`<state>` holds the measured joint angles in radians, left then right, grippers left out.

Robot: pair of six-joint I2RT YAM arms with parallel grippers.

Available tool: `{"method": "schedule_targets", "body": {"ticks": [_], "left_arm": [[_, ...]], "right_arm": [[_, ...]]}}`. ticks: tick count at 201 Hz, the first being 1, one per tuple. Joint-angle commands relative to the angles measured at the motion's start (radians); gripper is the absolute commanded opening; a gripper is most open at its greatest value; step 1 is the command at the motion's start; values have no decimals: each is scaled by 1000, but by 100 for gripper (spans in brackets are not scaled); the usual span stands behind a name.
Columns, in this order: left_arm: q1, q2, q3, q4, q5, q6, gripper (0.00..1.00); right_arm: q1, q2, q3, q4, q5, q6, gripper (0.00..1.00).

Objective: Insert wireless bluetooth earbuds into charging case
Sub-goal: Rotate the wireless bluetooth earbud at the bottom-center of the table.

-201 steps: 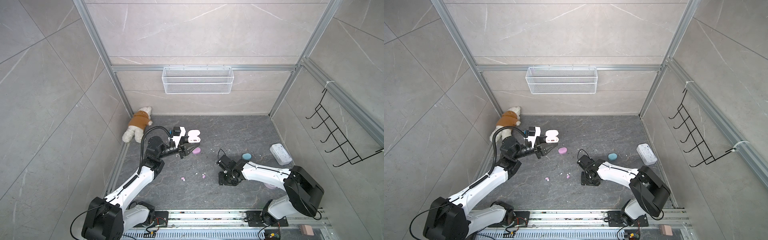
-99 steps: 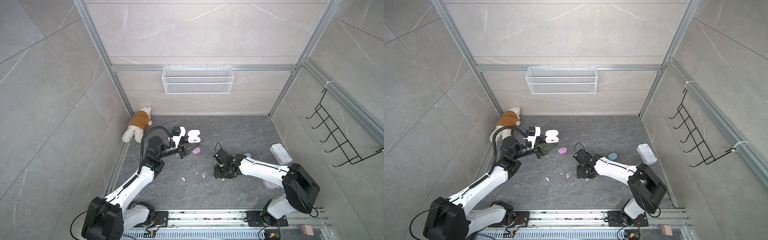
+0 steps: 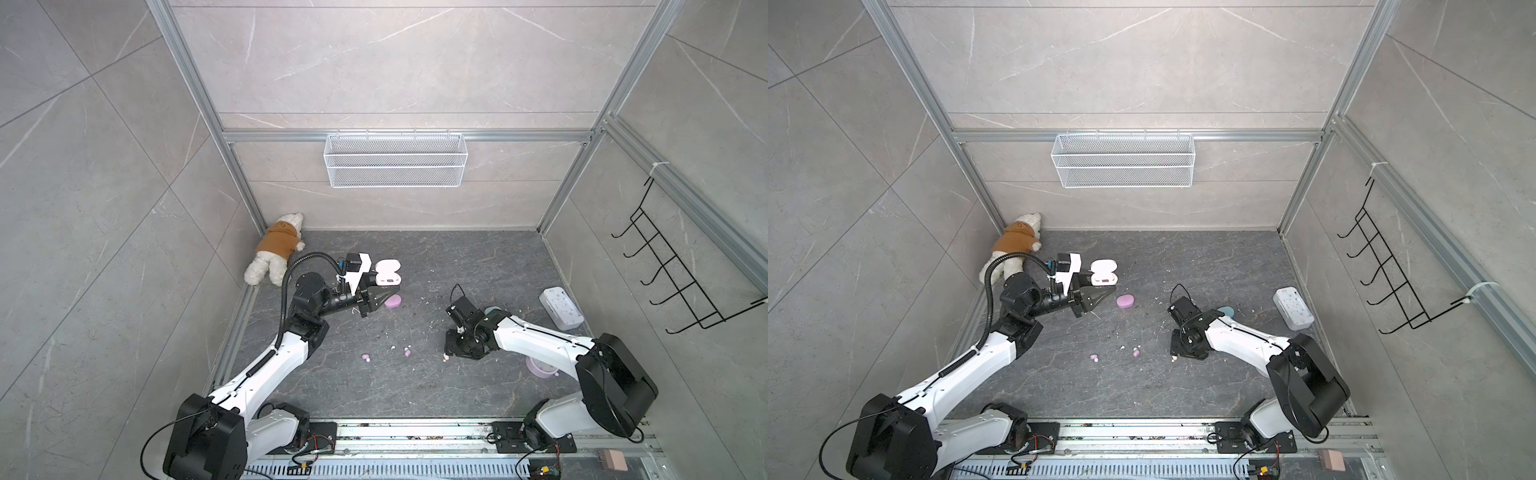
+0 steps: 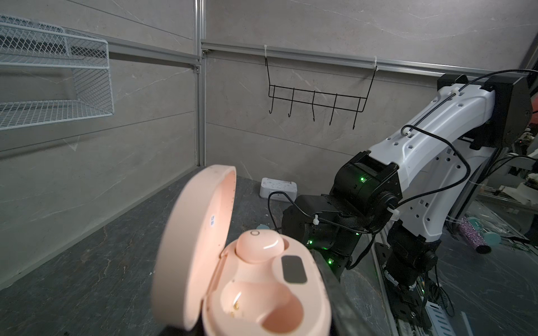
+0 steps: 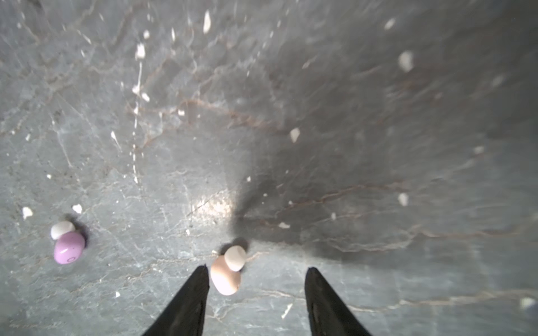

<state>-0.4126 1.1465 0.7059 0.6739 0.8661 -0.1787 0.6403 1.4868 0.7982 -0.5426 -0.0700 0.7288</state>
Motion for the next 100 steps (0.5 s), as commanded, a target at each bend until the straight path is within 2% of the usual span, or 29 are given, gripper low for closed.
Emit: {"method": "schedule_targets", "body": {"ticks": [1, 22, 100], "left_arm": [[-5, -16, 10, 45, 17, -3, 23], [-5, -18, 10, 44, 17, -3, 23], [-5, -22, 7, 38, 16, 1, 23]], "right_arm": [[-3, 25, -26, 78, -72, 0, 61], [-6, 33, -47, 121, -99, 13, 64], [-5, 65, -77, 248, -213, 51, 63]]}}
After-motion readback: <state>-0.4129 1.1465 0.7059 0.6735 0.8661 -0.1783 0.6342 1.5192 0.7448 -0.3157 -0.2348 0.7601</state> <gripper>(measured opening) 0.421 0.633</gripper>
